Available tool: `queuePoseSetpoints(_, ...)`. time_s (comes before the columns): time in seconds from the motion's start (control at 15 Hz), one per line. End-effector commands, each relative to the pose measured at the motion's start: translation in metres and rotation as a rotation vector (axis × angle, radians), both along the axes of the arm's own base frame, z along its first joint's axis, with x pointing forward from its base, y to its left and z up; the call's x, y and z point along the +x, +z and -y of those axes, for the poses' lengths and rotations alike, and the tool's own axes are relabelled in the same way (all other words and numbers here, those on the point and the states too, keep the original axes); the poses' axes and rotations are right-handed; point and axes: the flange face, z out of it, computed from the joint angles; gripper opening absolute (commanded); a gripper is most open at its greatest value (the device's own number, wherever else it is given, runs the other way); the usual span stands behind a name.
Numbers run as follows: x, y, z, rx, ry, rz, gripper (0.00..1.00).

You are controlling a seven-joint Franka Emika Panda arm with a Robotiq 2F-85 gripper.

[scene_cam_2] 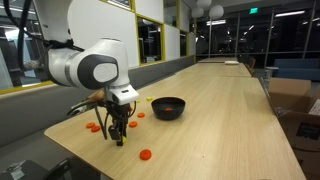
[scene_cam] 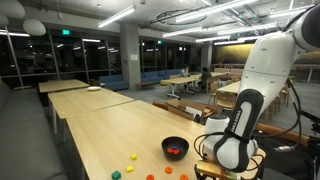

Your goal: Put some of the discs on the table in the bowl

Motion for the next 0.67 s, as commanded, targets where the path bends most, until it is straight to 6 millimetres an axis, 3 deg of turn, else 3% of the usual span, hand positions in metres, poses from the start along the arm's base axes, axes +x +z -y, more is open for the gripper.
queuePoseSetpoints(0.0, 0.007, 0.011, 0.002, 0.005, -0.007, 0.035, 0.26)
queuePoseSetpoints(0.13, 0.004, 0.023, 0.011, 0.0, -0.028, 0.054, 0.26)
queuePoseSetpoints(0.33, 0.017, 0.046, 0.035, -0.012, -0.062, 0.104, 0.26)
queuePoseSetpoints(0.6, 0.049, 0.077, 0.073, -0.041, -0.065, 0.171, 0.26)
